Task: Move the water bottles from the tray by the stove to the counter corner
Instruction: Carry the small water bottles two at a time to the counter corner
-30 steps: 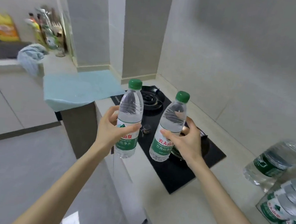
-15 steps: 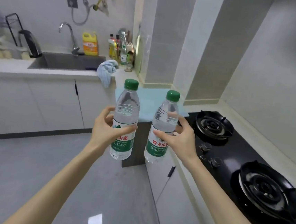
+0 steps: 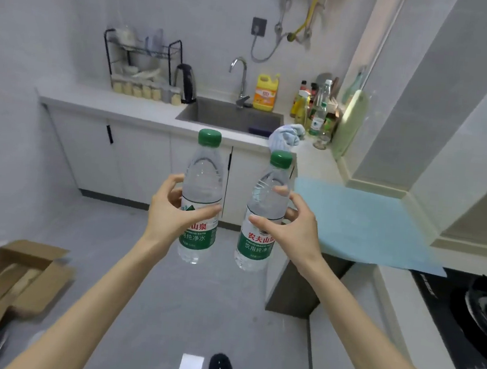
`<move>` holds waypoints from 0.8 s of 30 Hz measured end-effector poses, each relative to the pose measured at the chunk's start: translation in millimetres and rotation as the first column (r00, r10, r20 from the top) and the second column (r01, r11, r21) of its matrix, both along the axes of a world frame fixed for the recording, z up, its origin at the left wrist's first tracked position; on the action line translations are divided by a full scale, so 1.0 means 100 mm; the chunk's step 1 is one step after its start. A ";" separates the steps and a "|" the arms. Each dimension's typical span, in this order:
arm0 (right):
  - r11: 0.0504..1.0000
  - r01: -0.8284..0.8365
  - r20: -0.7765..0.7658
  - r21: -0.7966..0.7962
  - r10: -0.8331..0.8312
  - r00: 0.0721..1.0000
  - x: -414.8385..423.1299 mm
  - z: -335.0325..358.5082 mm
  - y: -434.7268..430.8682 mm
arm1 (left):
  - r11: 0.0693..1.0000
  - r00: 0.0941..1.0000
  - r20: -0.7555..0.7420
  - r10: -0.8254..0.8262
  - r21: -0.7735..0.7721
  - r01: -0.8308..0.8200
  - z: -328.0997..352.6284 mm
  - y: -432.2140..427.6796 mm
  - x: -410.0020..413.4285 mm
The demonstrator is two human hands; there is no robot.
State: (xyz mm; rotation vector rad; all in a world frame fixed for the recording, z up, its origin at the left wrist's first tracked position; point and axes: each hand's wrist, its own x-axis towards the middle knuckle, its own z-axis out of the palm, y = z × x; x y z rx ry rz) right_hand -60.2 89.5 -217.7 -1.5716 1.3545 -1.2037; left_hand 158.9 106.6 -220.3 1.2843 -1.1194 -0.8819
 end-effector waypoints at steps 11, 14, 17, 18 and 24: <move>0.974 -0.228 0.013 0.000 0.228 0.974 1.07 -0.02 -1.90 | 0.960 0.960 0.014 0.279 -0.034 -0.279 -0.04 -1.42 1.09; 0.958 -0.288 0.010 -0.001 0.288 0.958 1.41 0.06 -2.53 | 0.941 0.942 -0.004 0.336 -0.044 -0.336 0.00 -1.91 1.40; 0.943 -0.333 0.008 -0.008 0.333 0.943 1.75 0.15 -3.04 | 0.920 0.921 -0.031 0.388 -0.047 -0.390 0.05 -2.31 1.69; 0.938 -0.346 0.009 -0.008 0.346 0.938 1.87 0.18 -3.21 | 0.912 0.913 -0.042 0.406 -0.047 -0.407 0.06 -2.44 1.80; 0.907 -0.421 0.023 0.006 0.421 0.907 2.65 0.20 -4.08 | 0.872 0.872 -0.069 0.484 -0.039 -0.487 0.09 -3.13 2.49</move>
